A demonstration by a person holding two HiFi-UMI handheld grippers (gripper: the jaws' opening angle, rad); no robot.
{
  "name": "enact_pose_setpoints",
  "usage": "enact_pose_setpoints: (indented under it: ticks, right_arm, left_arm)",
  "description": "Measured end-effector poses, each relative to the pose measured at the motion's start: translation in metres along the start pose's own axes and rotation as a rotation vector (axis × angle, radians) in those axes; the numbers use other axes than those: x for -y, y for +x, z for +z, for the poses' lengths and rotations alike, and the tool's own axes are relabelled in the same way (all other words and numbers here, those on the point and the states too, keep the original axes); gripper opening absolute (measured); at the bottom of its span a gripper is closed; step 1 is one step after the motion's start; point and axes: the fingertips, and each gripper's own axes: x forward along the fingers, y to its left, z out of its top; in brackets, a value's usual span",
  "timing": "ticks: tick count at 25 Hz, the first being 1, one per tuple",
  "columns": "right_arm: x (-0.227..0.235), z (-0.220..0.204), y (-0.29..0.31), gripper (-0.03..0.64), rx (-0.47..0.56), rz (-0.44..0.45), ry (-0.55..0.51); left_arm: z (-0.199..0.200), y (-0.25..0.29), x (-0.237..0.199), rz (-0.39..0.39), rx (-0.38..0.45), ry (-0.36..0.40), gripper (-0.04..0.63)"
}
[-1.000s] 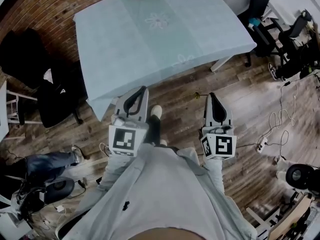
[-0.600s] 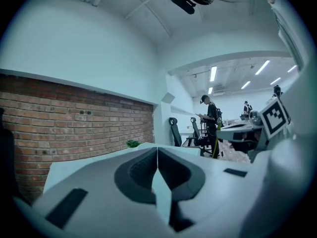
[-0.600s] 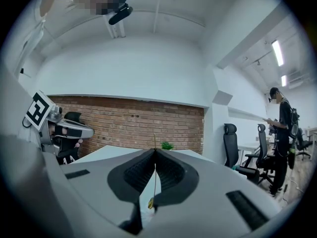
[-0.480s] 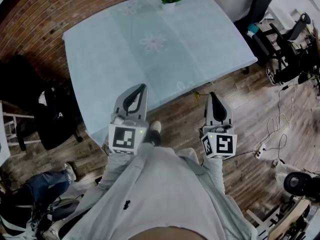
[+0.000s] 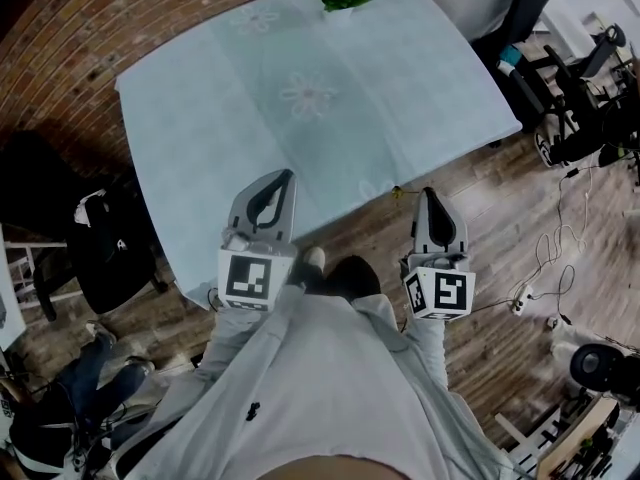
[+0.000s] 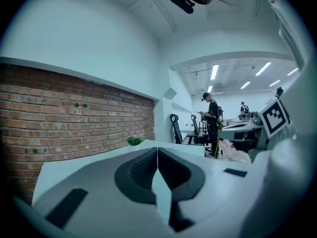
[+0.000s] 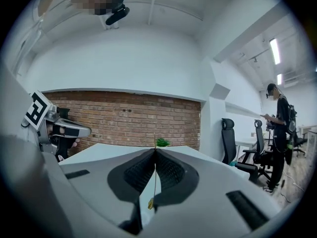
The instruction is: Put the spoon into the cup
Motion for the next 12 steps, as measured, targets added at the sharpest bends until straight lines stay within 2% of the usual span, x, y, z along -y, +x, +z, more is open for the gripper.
enact_pose_setpoints:
  ticks: [4, 8, 12]
  right_arm:
    - [0.01, -0.002, 0.011, 0.019, -0.012, -0.002, 0.003]
    - [0.027, -0.006, 0.031, 0.019, -0.015, 0.014, 0.006]
    - [0.039, -0.003, 0.067, 0.02, -0.005, 0.061, 0.005]
  left_arm:
    - [-0.006, 0.013, 0.0, -0.008, -0.022, 0.006, 0.02]
    - [-0.008, 0.033, 0.001, 0.021, -0.035, -0.033, 0.02]
    - [-0.006, 0.057, -0.011, 0.067, -0.03, -0.023, 0.02]
